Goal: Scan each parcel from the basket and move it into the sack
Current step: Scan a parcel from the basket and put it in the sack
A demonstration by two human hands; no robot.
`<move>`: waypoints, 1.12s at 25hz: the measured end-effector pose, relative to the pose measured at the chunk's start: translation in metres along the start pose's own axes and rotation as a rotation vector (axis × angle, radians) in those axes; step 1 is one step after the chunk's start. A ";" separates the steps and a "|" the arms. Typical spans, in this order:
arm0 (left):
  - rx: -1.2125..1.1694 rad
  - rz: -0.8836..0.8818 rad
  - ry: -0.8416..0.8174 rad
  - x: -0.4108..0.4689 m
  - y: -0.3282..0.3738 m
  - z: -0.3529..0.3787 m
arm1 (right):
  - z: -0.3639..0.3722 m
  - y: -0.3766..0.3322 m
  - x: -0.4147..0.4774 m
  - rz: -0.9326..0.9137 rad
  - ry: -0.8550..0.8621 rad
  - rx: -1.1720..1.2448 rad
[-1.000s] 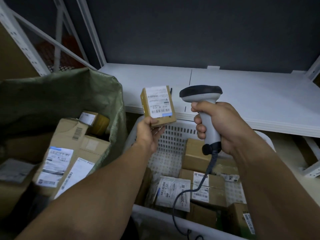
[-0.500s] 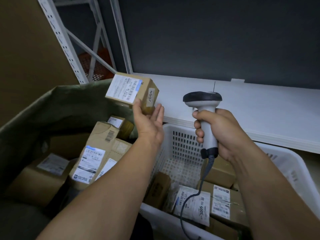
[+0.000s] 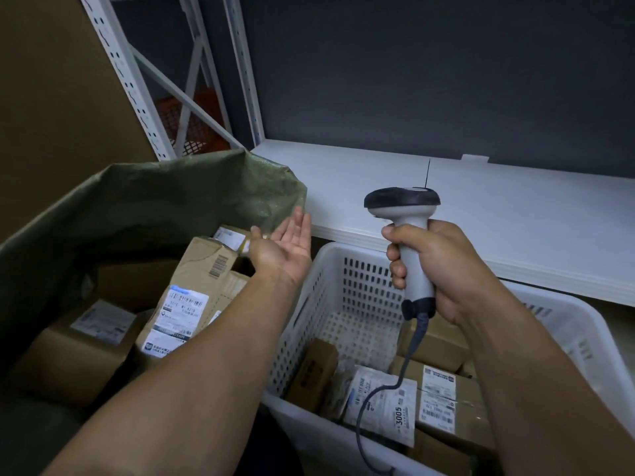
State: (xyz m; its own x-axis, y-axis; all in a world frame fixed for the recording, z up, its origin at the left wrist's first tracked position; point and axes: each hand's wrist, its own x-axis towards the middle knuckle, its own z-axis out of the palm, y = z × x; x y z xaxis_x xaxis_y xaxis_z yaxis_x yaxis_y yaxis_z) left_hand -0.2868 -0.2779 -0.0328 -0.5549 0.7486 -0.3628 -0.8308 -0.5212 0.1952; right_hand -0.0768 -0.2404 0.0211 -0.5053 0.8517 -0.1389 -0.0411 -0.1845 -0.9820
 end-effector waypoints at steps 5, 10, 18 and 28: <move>0.270 -0.004 -0.027 -0.009 -0.016 0.001 | -0.007 0.002 0.000 0.037 0.027 -0.025; 0.627 -0.114 -0.091 -0.011 -0.052 -0.002 | -0.025 0.011 0.002 0.118 0.122 -0.039; 2.074 -0.308 -0.018 0.056 -0.108 -0.129 | -0.056 0.053 0.018 0.269 0.122 -0.069; 2.580 -0.426 -0.009 0.111 -0.120 -0.175 | -0.082 0.108 0.057 0.325 0.187 -0.044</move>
State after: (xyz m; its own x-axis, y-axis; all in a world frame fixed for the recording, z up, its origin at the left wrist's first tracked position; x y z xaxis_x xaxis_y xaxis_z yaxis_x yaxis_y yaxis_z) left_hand -0.2410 -0.2044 -0.2560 -0.4415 0.6354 -0.6335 0.6547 0.7109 0.2568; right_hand -0.0395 -0.1714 -0.1033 -0.3193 0.8276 -0.4617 0.1345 -0.4427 -0.8865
